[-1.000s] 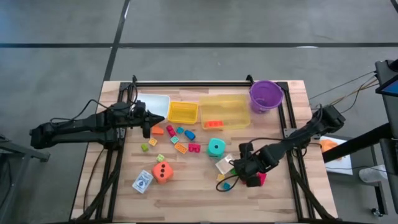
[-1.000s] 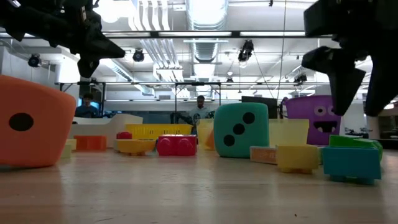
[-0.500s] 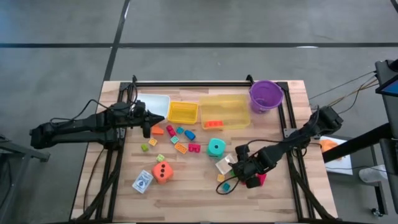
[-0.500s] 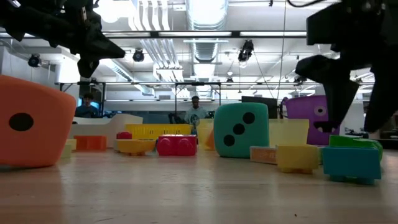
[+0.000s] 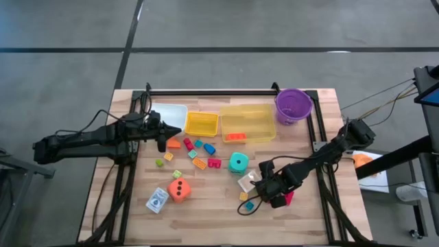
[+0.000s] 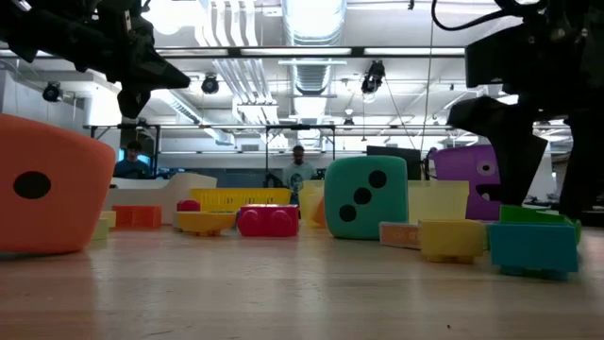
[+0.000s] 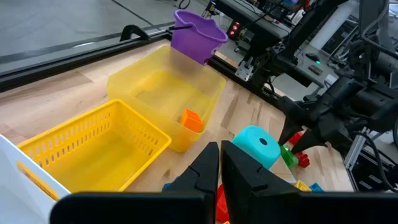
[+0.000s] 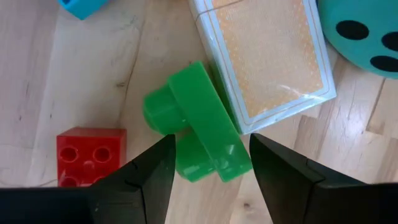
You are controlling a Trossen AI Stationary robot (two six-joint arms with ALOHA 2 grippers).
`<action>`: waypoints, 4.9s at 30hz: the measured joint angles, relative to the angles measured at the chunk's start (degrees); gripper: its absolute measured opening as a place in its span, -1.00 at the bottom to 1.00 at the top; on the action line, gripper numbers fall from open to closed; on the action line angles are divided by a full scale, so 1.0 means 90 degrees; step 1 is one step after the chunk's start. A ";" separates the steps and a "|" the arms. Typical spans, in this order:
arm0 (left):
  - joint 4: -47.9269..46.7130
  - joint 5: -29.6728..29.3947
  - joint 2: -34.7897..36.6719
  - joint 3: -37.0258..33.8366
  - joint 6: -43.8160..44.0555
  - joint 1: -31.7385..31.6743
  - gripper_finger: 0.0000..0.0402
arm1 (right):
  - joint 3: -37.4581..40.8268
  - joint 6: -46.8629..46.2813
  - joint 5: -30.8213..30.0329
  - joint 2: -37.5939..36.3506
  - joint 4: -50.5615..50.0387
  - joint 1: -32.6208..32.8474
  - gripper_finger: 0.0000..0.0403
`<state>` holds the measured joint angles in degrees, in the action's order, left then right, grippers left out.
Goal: Pick & Place Toys
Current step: Put the dark green game piece into the yellow bin
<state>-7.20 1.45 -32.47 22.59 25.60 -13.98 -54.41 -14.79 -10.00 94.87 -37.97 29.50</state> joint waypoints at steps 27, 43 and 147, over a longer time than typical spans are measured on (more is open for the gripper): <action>0.0002 0.0002 0.0000 0.0000 0.0028 0.0000 -0.90 | 0.0227 0.0218 0.0000 -0.0007 0.0281 -0.0027 -0.14; 0.0004 0.0002 0.0001 0.0000 0.0049 0.0001 -0.90 | 0.0214 0.0192 -0.0037 -0.0017 0.0300 -0.0034 -0.68; 0.0002 0.0007 0.0000 0.0000 0.0049 -0.0002 -0.90 | -0.1314 0.2359 -0.0045 0.0982 0.1486 -0.5075 -0.62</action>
<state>-7.18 1.52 -32.47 22.59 26.04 -14.00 -66.24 6.44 -10.41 103.71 -24.59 -16.18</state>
